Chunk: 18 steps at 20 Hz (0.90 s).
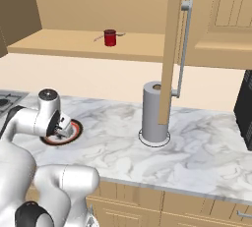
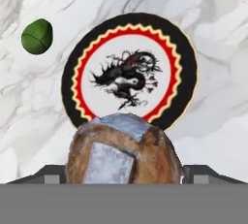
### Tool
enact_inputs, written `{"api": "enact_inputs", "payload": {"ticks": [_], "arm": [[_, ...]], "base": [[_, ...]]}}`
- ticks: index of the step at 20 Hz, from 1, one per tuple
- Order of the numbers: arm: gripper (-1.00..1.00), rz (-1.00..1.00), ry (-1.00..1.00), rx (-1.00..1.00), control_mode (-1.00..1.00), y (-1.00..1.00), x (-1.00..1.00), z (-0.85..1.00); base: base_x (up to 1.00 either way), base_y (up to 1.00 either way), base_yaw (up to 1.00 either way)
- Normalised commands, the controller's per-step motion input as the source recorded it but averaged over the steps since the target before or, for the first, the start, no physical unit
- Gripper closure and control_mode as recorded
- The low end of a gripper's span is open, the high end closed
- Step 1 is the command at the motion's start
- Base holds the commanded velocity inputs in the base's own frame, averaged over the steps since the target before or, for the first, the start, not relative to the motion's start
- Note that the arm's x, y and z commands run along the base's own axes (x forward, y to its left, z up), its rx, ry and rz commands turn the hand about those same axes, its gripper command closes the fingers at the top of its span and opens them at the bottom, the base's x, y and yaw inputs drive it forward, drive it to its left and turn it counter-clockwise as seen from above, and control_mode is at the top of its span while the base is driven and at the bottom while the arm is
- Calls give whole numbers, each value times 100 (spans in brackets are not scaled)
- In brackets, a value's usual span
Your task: Pick the avocado and bread from the counter and place them on the plate. Then pick the jam from the cabinet and place it next to the plate. Lastly close the cabinet door.
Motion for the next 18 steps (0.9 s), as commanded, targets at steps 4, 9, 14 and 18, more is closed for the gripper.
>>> {"api": "enact_inputs", "payload": {"ticks": [4,9,14,18], "arm": [[100,0,4,0,-100,0,39,-40],[100,0,4,0,-100,0,45,-35],[100,0,7,0,-100,0,58,-30],[100,0,11,0,-100,2,55,-19]], "base": [[0,0,0],[0,0,0],[0,0,0],[0,0,0]]}}
